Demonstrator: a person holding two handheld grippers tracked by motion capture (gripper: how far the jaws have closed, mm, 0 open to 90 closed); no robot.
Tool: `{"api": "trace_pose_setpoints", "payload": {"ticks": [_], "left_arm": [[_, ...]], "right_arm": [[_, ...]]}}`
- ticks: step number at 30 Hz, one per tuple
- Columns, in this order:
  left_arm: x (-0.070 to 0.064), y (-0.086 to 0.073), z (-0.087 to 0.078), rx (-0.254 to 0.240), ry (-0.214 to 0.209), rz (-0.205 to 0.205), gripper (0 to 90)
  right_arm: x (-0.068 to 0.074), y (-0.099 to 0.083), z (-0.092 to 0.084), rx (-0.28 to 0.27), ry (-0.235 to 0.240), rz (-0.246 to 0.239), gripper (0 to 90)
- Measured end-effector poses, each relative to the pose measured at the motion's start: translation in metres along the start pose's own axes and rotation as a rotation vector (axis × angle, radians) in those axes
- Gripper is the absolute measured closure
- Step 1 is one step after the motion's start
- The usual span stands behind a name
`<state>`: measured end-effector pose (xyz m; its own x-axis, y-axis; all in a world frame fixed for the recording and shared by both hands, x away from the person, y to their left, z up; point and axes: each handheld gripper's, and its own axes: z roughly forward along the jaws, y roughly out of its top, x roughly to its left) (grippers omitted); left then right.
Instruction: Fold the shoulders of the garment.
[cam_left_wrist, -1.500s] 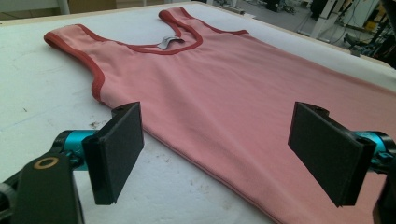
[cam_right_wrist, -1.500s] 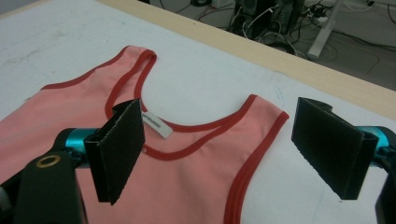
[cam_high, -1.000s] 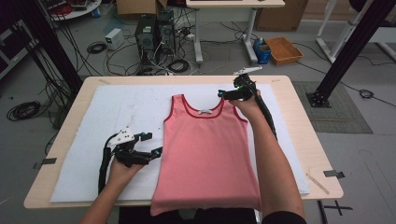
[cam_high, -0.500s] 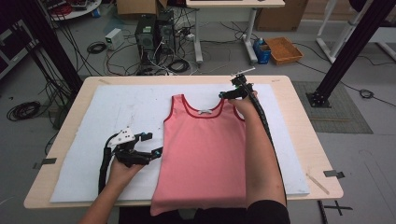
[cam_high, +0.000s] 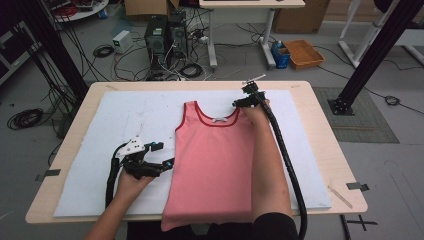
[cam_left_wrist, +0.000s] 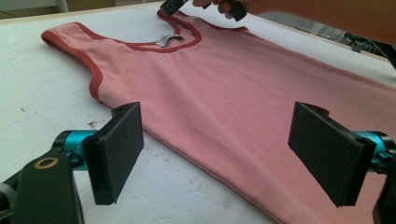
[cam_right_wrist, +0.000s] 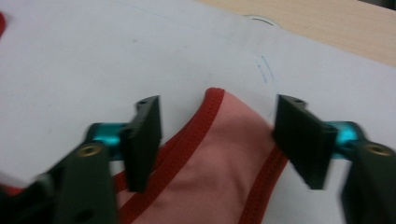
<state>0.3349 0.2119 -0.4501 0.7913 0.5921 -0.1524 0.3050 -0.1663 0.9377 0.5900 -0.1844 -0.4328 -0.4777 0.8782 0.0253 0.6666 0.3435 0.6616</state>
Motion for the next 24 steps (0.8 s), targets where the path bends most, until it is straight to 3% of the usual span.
{"api": "trace_pose_setpoints", "payload": {"ticks": [3, 5, 6, 10, 24], "left_arm": [[0.0, 0.0, 0.0, 0.002, 0.001, 0.0, 18.2], [0.0, 0.0, 0.0, 0.002, 0.002, 0.001, 18.2], [0.0, 0.0, 0.0, 0.002, 0.001, 0.002, 18.3], [0.0, 0.0, 0.0, 0.0, 0.002, -0.004, 18.2], [0.0, 0.0, 0.0, -0.001, 0.001, -0.004, 18.3]], "right_arm": [[0.004, 0.0, 0.001, 0.032, 0.001, -0.023, 52.6], [0.005, -0.001, 0.002, 0.038, 0.002, -0.032, 55.9], [0.006, -0.001, 0.001, 0.037, 0.015, -0.029, 66.1], [0.009, 0.001, -0.002, 0.037, 0.017, -0.055, 83.6], [0.017, 0.008, -0.027, -0.01, 0.023, -0.102, 87.4]]}}
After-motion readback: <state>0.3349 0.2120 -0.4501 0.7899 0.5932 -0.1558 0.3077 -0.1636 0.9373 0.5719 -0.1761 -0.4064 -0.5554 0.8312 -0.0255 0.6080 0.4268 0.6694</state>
